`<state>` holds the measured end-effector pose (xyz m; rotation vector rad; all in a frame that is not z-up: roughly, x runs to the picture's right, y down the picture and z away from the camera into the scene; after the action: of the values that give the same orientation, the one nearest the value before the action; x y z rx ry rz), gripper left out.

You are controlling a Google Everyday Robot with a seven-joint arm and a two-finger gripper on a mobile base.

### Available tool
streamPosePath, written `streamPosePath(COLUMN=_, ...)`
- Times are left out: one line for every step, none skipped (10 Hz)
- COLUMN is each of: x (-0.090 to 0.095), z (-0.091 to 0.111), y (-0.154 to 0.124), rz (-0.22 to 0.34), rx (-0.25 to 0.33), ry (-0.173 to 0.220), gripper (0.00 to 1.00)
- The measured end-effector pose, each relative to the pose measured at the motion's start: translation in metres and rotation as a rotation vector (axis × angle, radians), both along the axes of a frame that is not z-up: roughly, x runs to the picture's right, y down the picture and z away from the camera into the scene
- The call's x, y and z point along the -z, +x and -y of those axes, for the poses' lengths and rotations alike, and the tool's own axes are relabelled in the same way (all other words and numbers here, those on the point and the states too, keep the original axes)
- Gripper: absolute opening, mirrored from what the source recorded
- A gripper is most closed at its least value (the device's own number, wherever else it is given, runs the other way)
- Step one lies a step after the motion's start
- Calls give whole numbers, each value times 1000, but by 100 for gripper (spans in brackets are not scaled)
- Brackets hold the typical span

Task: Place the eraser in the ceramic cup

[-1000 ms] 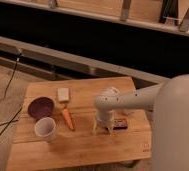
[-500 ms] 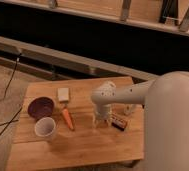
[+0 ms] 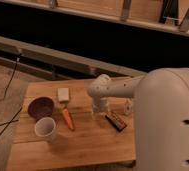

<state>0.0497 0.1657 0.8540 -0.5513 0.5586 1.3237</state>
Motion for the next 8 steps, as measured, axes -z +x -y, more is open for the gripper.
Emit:
streamPosePath(x=6, z=2, y=4, rz=-12, rx=10, ry=0, gripper=65)
streamPosePath(x=13, z=3, y=10, rz=-26, rx=18, ry=-2, gripper=65)
streamPosePath(x=20, z=3, y=15, rz=-34, rx=26, ry=-4, gripper=65)
streamPosePath(x=27, z=3, y=19, rz=-40, rx=36, ry=-7, gripper=65)
streamPosePath(x=36, z=1, y=23, rz=-35, rx=51, ry=-16, gripper=65)
streamPosePath(x=42, z=-3, y=28, rz=-26, rx=69, ry=-26, gripper=65)
streamPosePath(x=45, z=-6, y=31, rz=-17, rx=81, ry=-32, gripper=65)
streamPosePath(x=47, z=-9, y=35, rz=-3, rx=91, ry=-39, gripper=65)
